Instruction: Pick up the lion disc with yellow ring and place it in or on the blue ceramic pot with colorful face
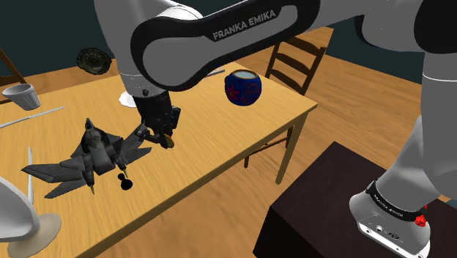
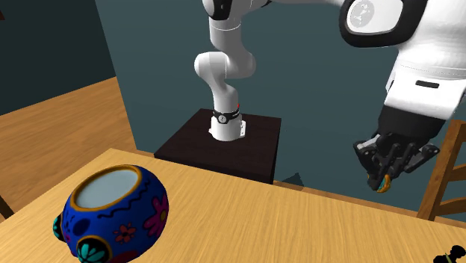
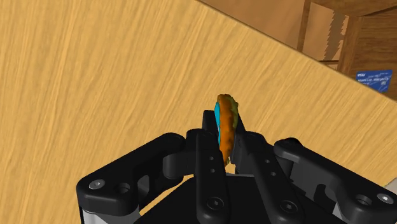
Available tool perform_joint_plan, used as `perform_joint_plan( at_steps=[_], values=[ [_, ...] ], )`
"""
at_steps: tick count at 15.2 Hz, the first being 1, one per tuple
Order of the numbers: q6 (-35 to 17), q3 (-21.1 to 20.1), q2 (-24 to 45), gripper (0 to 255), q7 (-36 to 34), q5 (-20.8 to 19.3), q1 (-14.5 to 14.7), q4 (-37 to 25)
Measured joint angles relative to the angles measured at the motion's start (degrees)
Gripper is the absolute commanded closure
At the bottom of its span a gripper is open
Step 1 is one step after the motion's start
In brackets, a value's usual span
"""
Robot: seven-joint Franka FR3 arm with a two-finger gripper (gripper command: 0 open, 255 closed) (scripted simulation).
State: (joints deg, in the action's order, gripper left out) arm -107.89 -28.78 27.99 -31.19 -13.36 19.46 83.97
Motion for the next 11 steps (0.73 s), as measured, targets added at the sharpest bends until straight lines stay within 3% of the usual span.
perform_joint_plan(
  at_steps=[11],
  values=[
    [8.14,-0.41,-0.76,255,0.75,0.65,0.7,-7.6]
  ],
)
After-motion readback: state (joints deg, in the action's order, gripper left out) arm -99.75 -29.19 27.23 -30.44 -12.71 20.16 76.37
